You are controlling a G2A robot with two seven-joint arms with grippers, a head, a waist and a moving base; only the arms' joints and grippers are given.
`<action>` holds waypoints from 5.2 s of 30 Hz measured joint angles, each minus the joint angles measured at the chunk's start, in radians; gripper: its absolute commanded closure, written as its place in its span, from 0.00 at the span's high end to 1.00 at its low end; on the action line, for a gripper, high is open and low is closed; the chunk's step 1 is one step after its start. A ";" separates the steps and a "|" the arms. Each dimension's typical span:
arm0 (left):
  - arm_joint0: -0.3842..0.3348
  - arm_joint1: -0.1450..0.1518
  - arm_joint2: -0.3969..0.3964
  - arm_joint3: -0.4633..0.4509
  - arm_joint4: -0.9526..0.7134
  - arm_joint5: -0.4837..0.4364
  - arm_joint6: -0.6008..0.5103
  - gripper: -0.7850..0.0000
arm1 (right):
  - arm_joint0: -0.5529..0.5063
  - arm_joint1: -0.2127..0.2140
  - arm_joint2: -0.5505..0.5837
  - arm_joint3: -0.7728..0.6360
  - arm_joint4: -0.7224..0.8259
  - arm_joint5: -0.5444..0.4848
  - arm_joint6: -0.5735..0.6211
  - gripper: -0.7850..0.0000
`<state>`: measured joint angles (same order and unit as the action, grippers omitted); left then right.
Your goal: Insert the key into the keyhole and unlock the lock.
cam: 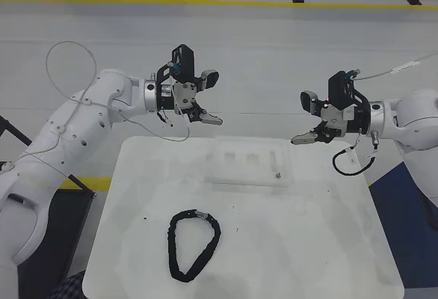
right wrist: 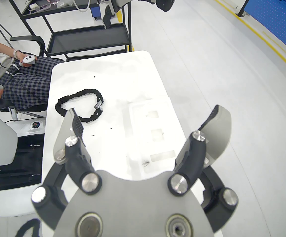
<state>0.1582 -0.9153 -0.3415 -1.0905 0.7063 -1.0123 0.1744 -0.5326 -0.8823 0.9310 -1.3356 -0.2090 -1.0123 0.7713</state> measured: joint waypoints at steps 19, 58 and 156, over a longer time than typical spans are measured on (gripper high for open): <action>0.000 0.000 0.000 0.000 0.000 0.000 0.000 1.00 | -0.025 0.000 0.008 -0.017 -0.042 0.027 -0.042 1.00; 0.000 0.000 0.000 0.000 0.000 0.000 0.000 1.00 | -0.016 -0.219 -0.348 0.444 0.007 0.776 0.056 1.00; 0.000 0.000 0.000 0.000 0.000 0.000 0.000 1.00 | -0.033 -0.359 -0.315 0.405 -0.270 1.207 0.231 0.00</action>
<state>0.1582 -0.9153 -0.3415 -1.0905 0.7063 -1.0123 0.1744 -0.5658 -1.2409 0.6157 -0.9306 -0.4786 0.1948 1.0025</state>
